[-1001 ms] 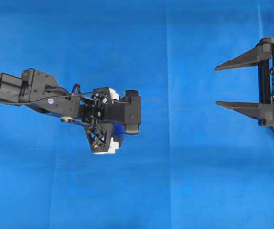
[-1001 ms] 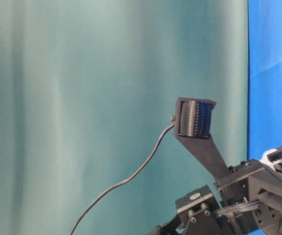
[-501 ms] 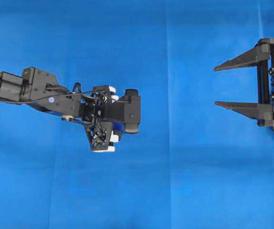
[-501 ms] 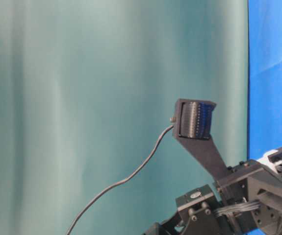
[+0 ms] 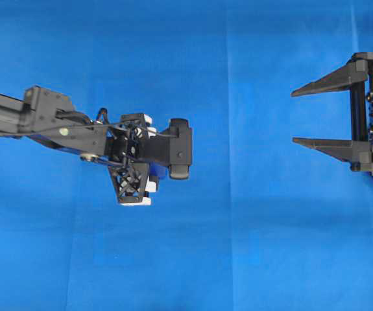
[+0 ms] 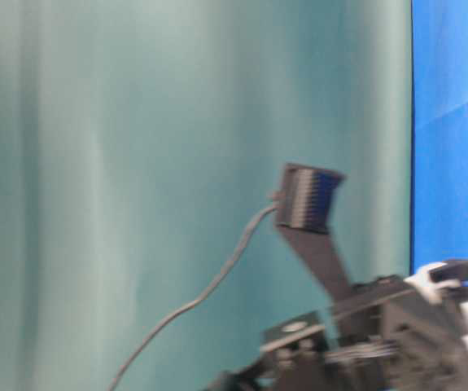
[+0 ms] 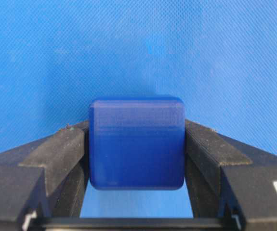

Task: Handover the blue block to the right arm after grasping it with the left arm, then place it in the designated position.
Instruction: 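Close the left gripper on the blue cube and lift it, then rotate the left gripper to hold the cube out toward the right, then move the open right gripper to the cube held by the left gripper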

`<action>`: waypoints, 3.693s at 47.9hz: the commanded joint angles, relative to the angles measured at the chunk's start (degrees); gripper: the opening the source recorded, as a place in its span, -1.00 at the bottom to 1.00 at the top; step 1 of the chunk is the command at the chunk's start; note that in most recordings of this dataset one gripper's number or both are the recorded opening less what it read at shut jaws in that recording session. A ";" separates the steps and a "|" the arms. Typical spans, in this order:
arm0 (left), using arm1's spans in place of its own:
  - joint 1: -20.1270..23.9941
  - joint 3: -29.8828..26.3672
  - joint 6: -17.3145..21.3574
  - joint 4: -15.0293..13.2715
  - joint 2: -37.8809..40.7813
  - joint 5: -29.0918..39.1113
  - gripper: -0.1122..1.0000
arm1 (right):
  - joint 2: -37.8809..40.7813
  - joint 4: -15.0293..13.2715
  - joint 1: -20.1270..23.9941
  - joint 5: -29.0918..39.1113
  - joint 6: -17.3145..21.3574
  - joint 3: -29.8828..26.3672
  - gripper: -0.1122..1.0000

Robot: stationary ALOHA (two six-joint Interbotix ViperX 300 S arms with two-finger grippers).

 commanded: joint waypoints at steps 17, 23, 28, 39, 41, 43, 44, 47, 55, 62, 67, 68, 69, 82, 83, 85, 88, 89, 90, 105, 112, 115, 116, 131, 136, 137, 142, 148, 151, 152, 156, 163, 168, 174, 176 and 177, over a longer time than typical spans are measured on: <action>0.09 -6.06 -0.35 0.09 -11.51 10.90 0.08 | 0.18 0.00 -0.09 -0.44 -0.09 -1.67 0.95; 0.09 -7.91 -0.26 0.09 -12.92 15.38 0.08 | 0.18 0.00 -0.09 -0.35 -0.09 -1.67 0.95; 0.09 -9.67 -0.18 0.09 -14.06 17.93 0.08 | 0.18 0.00 -0.09 -0.44 -0.09 -1.67 0.95; 0.09 -12.30 0.26 0.26 -17.40 21.62 0.08 | 0.18 0.00 -0.09 -0.35 -0.09 -1.67 0.95; 0.18 -12.39 0.26 0.35 -17.84 21.80 0.08 | 0.18 0.00 -0.09 -0.44 -0.09 -1.67 0.95; 0.18 -12.39 0.26 0.35 -18.19 21.80 0.08 | 0.18 0.00 0.00 -0.35 -0.09 -1.67 0.95; 0.18 -12.39 0.26 0.35 -18.28 21.80 0.08 | 0.18 -0.09 -0.09 -0.44 -0.09 -1.67 0.95; 0.18 -12.30 0.18 0.35 -18.46 21.80 0.08 | 0.18 0.00 0.00 -0.35 -0.09 -1.76 0.95; 0.18 -12.13 0.09 0.26 -18.46 21.80 0.08 | 0.18 0.00 0.00 -0.44 -0.09 -1.76 0.95; 0.18 -12.13 0.00 0.35 -18.46 21.80 0.08 | 0.18 0.00 -0.09 -0.35 0.00 -1.85 0.95; 0.18 -12.13 0.00 0.26 -18.46 21.80 0.08 | 0.18 0.00 -0.09 -0.35 0.00 -1.85 0.95; 0.18 -12.13 0.00 0.35 -18.46 21.80 0.08 | 0.18 0.00 -0.09 -0.35 0.00 -1.85 0.95; 0.18 -12.13 0.00 0.26 -18.46 21.80 0.08 | 0.18 0.00 -0.09 -0.35 0.00 -1.85 0.95; 0.18 -12.04 -0.09 0.26 -18.54 21.53 0.08 | 0.18 0.00 -0.09 -0.35 0.00 -1.85 0.95; 0.18 -12.04 -0.09 0.35 -18.54 21.45 0.08 | 0.18 0.00 -0.09 -0.35 0.00 -1.85 0.95; 0.18 -11.95 -0.09 0.35 -18.63 21.36 0.08 | 0.18 0.00 -0.09 -0.35 0.00 -1.85 0.95; 0.18 -11.51 -0.09 0.35 -18.90 21.01 0.08 | 0.18 0.00 -0.09 -0.35 0.00 -1.85 0.95; 0.18 -11.34 -0.09 0.35 -19.07 20.65 0.08 | 0.18 0.00 -0.09 -0.35 0.00 -1.85 0.95; 0.18 -11.07 0.00 0.35 -19.16 20.39 0.08 | 0.18 0.00 -0.09 -0.35 0.00 -1.93 0.95; 0.18 -7.91 -0.09 0.35 -21.97 14.68 0.08 | 0.26 0.00 0.00 -0.53 0.00 -1.93 0.95; 0.18 -5.45 -0.09 0.26 -23.55 9.58 0.08 | 0.44 0.00 0.00 -0.62 0.00 -1.93 0.95; 0.18 -4.48 -0.18 0.26 -24.17 8.09 0.08 | 0.44 0.00 -0.09 -0.53 0.00 -1.93 0.95; 0.18 -4.22 -0.18 0.26 -24.43 7.65 0.08 | 0.44 0.00 -0.09 -0.53 0.00 -1.93 0.95; 0.18 1.49 0.26 0.26 -28.56 -9.14 0.08 | 0.88 -0.09 0.00 -0.62 -0.09 -1.85 0.95; 0.18 4.13 0.35 0.26 -30.23 -16.26 0.08 | 1.05 0.00 0.00 -0.62 -0.09 -1.85 0.95; 0.18 4.75 0.35 0.26 -30.59 -17.67 0.08 | 1.05 -0.09 -0.09 -0.62 -0.09 -1.85 0.95; 0.18 7.21 0.44 0.26 -32.08 -23.47 0.08 | 1.14 -0.09 -0.09 -0.70 -0.09 -1.85 0.95; 0.18 10.11 0.44 0.26 -33.49 -29.27 0.08 | 1.14 -0.09 0.00 -0.79 -0.09 -1.76 0.95; 0.18 11.34 0.53 0.26 -34.01 -31.46 0.08 | 1.23 -0.09 -0.09 -0.97 -0.18 -1.85 0.95; 0.18 11.69 0.53 0.26 -34.10 -32.17 0.08 | 1.23 -0.09 -0.09 -1.05 -0.18 -1.85 0.95; 0.18 13.01 0.44 0.26 -34.63 -34.37 0.08 | 1.32 -0.09 0.00 -1.05 -0.18 -1.85 0.95; 0.26 13.62 0.53 0.18 -34.89 -35.24 0.08 | 1.32 -0.09 -0.09 -1.05 -0.18 -1.93 0.95; 0.26 13.71 0.53 0.18 -34.89 -35.24 0.08 | 1.32 -0.09 0.00 -1.05 -0.18 -1.93 0.95; 0.26 13.80 0.53 0.26 -34.98 -35.24 0.08 | 1.32 -0.09 -0.09 -1.14 -0.18 -1.93 0.95; 0.26 13.80 0.53 0.18 -34.98 -35.24 0.08 | 1.32 -0.09 0.00 -1.05 -0.18 -2.02 0.95; 0.26 13.80 0.53 0.18 -34.98 -35.24 0.08 | 1.32 -0.09 -0.09 -1.05 -0.18 -2.11 0.95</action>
